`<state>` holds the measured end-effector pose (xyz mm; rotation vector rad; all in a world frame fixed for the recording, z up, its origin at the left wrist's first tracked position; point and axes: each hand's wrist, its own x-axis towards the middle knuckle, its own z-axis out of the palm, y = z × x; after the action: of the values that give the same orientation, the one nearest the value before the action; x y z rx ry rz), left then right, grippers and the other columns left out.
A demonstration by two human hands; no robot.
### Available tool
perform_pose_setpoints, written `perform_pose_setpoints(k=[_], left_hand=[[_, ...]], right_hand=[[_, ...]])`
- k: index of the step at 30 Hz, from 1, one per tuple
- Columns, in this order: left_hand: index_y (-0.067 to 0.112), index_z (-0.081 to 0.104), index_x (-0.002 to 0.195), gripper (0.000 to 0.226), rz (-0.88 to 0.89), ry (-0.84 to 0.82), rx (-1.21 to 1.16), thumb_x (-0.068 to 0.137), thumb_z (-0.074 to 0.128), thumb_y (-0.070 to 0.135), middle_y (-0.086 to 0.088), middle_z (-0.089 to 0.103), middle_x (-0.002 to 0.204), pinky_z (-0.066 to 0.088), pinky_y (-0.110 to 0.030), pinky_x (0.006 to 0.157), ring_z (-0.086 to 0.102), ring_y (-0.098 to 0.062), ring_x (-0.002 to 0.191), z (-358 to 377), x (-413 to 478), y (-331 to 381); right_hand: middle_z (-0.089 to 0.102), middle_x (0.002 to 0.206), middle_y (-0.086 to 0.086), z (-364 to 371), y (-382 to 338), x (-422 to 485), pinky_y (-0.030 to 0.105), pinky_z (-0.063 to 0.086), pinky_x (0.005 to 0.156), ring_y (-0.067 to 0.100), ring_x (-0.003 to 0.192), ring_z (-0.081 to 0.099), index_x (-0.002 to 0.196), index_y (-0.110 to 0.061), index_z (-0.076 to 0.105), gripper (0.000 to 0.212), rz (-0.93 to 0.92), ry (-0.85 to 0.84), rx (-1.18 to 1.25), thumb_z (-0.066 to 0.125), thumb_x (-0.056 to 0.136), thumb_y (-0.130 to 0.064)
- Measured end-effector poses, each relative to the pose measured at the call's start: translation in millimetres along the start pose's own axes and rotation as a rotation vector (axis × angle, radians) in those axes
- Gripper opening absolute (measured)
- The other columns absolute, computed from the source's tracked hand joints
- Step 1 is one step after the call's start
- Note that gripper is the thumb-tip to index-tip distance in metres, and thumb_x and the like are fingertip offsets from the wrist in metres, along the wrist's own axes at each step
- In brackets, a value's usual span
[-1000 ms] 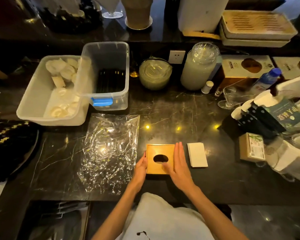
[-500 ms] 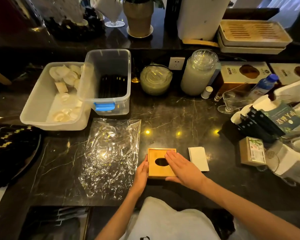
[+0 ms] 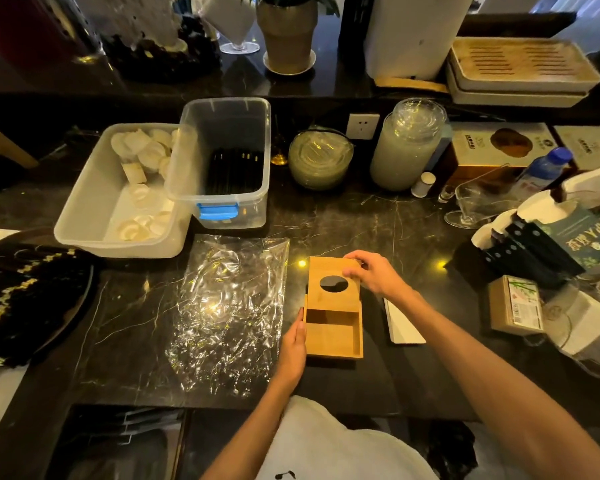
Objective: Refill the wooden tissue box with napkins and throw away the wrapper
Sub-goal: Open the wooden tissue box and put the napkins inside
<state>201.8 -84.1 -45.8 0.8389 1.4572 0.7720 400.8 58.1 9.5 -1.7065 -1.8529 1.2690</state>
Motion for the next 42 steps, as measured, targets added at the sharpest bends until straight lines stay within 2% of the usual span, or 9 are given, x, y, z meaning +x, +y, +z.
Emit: perform_pose_setpoints(k=[5,8,11,16,21,25,30,36,42], left_hand=[[0.020,0.025,0.152,0.052,-0.035,0.087,0.056,0.102,0.042,0.018,-0.005,0.034,0.155,0.038,-0.040,0.112,0.037,-0.021,0.140,-2,-2,15],[0.025,0.045,0.139,0.045,0.233,0.358,0.277,0.097,0.047,0.009,0.004,0.052,0.134,0.044,-0.032,0.101,0.048,-0.010,0.124,14,-13,43],[0.031,0.063,0.109,0.039,0.372,0.147,0.215,0.093,0.044,0.000,0.008,0.066,0.102,0.051,-0.019,0.086,0.062,-0.002,0.096,59,-12,80],[0.013,0.052,0.129,0.034,-0.045,-0.083,0.333,0.097,0.043,0.010,-0.011,0.059,0.125,0.047,-0.032,0.093,0.056,-0.026,0.116,167,32,86],[0.009,0.035,0.143,0.057,-0.231,0.042,0.629,0.088,0.050,0.011,-0.018,0.038,0.144,0.029,-0.039,0.112,0.036,-0.035,0.134,197,50,48],[0.009,0.043,0.137,0.049,-0.256,0.072,0.364,0.088,0.049,0.005,-0.019,0.046,0.138,0.044,-0.045,0.106,0.049,-0.035,0.124,204,55,39],[0.014,0.046,0.131,0.048,-0.352,0.023,-0.083,0.086,0.044,-0.005,-0.016,0.059,0.126,0.057,-0.039,0.069,0.059,-0.026,0.104,205,51,42],[0.024,0.015,0.152,0.091,0.027,0.054,0.285,0.083,0.067,-0.002,-0.007,0.025,0.153,0.030,-0.046,0.117,0.030,-0.023,0.141,205,38,28],[0.016,0.031,0.147,0.069,0.165,-0.097,0.422,0.088,0.062,-0.001,-0.008,0.038,0.148,0.031,-0.038,0.117,0.037,-0.021,0.139,209,38,14]], right_hand=[[0.049,0.133,-0.012,-5,4,-14,0.029,0.041,0.100,0.008,0.123,0.046,0.144,-0.026,0.044,0.050,0.029,-0.036,0.088,0.055,0.097,-0.036],[0.048,0.130,-0.014,-18,29,-40,0.022,0.038,0.099,0.003,0.123,0.044,0.144,-0.022,0.045,0.050,0.122,0.243,0.340,0.051,0.098,-0.040],[0.056,0.118,-0.005,-25,72,-73,0.027,0.042,0.093,0.010,0.113,0.050,0.131,-0.016,0.058,0.039,0.308,0.471,0.432,0.050,0.099,-0.038],[0.061,0.125,0.023,-27,134,-103,0.046,0.043,0.100,0.035,0.118,0.056,0.124,-0.007,0.059,0.045,0.613,0.376,0.613,0.044,0.100,-0.042],[0.063,0.125,0.011,-35,151,-105,0.041,0.042,0.103,0.026,0.119,0.056,0.127,-0.004,0.058,0.050,0.672,0.252,0.709,0.046,0.099,-0.043],[0.067,0.119,0.018,-29,141,-100,0.035,0.051,0.083,0.026,0.102,0.064,0.118,0.001,0.064,0.029,0.535,0.190,0.515,0.060,0.094,-0.017],[0.066,0.121,0.020,-35,130,-86,0.045,0.050,0.096,0.032,0.109,0.064,0.126,-0.001,0.059,0.047,0.432,0.152,0.334,0.070,0.081,0.001],[0.049,0.117,0.002,-61,143,-95,0.030,0.047,0.091,0.016,0.104,0.053,0.122,-0.021,0.060,0.042,-0.082,0.146,-0.211,0.065,0.084,-0.005],[0.054,0.124,0.006,-48,166,-113,0.035,0.042,0.098,0.024,0.117,0.050,0.128,-0.020,0.058,0.050,-0.242,0.234,-0.369,0.063,0.082,0.000]])
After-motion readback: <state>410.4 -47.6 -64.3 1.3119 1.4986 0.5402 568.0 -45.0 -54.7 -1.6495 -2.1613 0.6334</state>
